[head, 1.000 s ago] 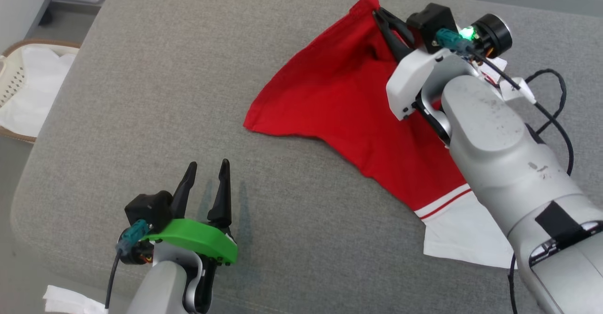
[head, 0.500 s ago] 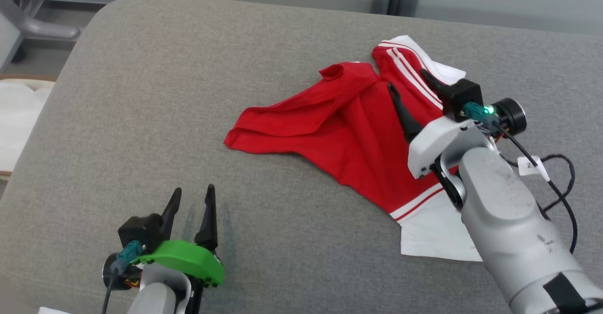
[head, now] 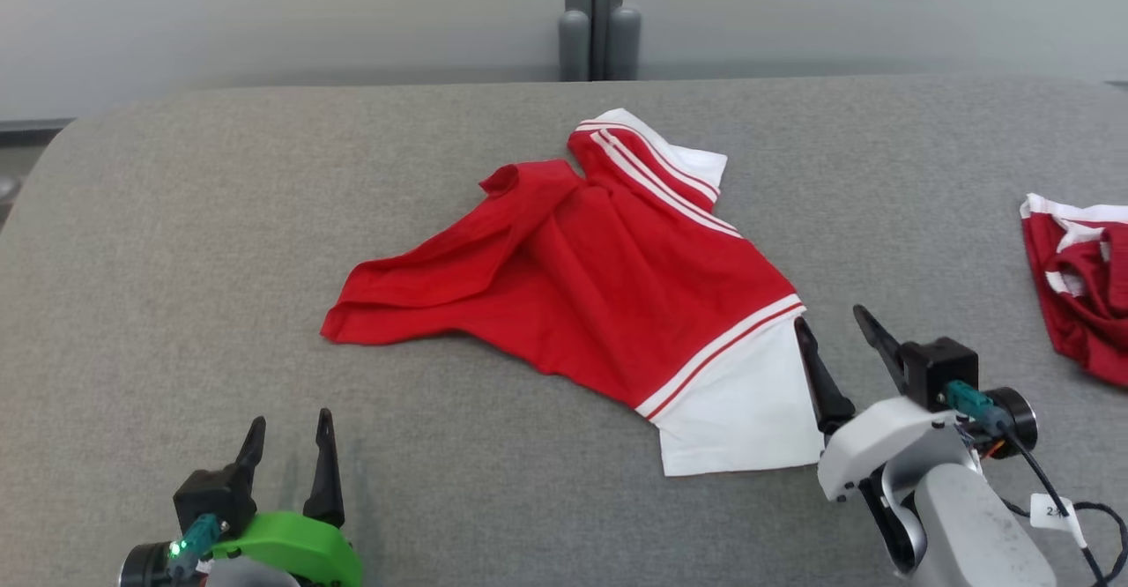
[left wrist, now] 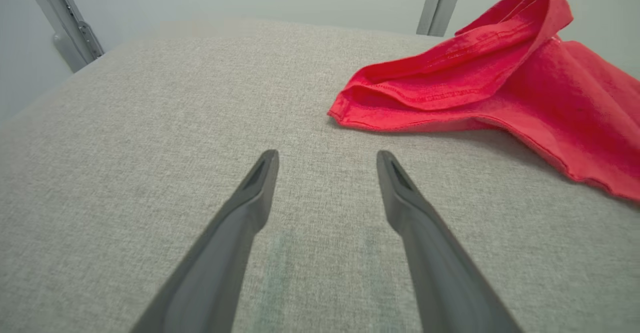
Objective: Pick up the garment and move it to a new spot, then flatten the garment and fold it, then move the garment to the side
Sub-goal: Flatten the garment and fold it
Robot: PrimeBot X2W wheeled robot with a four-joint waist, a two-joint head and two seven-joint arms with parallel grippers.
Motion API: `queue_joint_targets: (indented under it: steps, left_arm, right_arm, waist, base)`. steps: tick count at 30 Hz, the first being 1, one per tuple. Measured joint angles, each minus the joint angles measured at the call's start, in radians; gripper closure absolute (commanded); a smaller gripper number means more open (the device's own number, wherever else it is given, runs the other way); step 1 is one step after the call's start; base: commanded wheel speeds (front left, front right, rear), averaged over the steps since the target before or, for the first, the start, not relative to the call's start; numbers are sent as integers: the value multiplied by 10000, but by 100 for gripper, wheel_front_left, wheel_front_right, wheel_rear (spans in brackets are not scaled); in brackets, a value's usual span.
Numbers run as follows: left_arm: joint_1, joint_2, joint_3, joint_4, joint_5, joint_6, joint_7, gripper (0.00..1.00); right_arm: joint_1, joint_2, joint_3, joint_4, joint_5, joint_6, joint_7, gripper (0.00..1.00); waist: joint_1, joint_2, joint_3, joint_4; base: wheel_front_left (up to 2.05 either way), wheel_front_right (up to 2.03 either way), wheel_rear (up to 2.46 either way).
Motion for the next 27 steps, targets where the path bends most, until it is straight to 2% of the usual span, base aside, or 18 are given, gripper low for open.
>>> queue_joint_targets:
  steps: [7, 15, 27]
  left_arm:
    - [789, -12, 316, -545, 512, 0, 0, 0]
    - [1415, -12, 568, -1465, 688, 23, 0, 0]
    - [1547, -13, 456, -1904, 926, 50, 0, 0]
  right_arm:
    - [1231, 0, -174, -545, 585, 0, 0, 0]
    - [2192, 6, -291, -1041, 598, 0, 0, 0]
    - [2502, 2, -328, -1473, 449, 0, 0, 0]
  waist:
    - [0, 0, -521, -613]
    - [0, 0, -810, -1194]
    - [0, 0, -804, -1371]
  base:
    - [0, 0, 0]
    - [0, 0, 0]
    - [0, 0, 0]
